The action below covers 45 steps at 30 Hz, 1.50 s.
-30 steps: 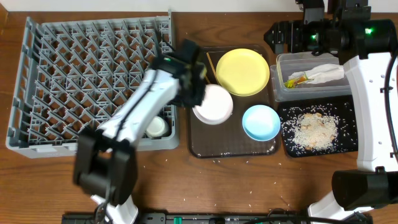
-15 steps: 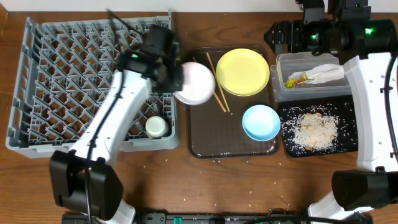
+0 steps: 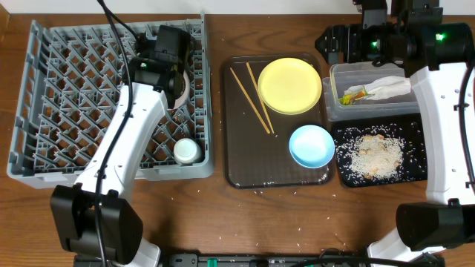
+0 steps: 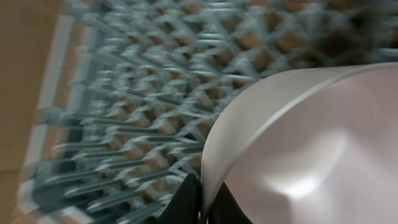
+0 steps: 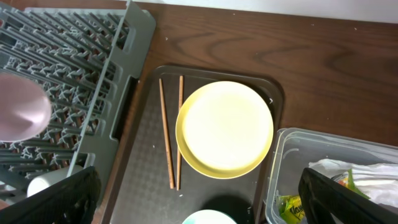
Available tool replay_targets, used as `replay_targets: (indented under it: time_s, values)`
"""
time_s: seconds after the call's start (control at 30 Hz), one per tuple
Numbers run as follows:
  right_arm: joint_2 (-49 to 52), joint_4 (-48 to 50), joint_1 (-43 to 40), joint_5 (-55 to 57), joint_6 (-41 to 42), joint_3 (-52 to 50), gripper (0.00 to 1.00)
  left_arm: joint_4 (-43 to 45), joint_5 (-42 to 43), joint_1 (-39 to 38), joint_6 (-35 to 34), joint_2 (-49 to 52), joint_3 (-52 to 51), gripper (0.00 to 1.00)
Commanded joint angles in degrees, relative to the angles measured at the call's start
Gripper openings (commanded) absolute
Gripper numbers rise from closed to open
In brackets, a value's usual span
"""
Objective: Sort waste into correct bins and load items into the dishwasher
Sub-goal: 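Lift the pink bowl and carry it over the dish rack, then place the pink bowl in the rack and move the left gripper back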
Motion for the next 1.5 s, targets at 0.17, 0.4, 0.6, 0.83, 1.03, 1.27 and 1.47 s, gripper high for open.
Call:
replay_targets:
  time_s: [0.17,0.4,0.6,0.83,1.03,1.27,1.47]
  values:
    - [-0.1,-0.1,0.1,0.2,0.2,0.6,0.99,-2.8,-20.2,-3.7,-7.1,-1.4,-1.7,0.07]
    - [-0.1,-0.1,0.1,0.2,0.2,0.6,0.99,-2.8,-29.5,-8.7,-14.1,-0.6,-7.2,0.07]
    - [-0.1,-0.1,0.1,0.2,0.2,0.6,0.99,-2.5,-36.0,-10.4,-19.7,1.3,-10.6,0.07]
    - [-0.1,-0.1,0.1,0.2,0.2,0.6,0.99,-1.7,-36.1,-10.6,-24.0,4.9,-11.0,0.07]
    - [-0.1,-0.1,0.1,0.2,0.2,0.6,0.99,-1.0,-37.3,-12.2,-25.1,8.5,-11.0,0.07]
    - [-0.1,-0.1,0.1,0.2,0.2,0.6,0.99,-1.0,-38.0,-14.8,-25.0,9.9,-11.0,0.07]
    - [-0.1,-0.1,0.1,0.2,0.2,0.6,0.99,-2.1,-33.3,-16.4,-24.9,9.9,-11.0,0.08]
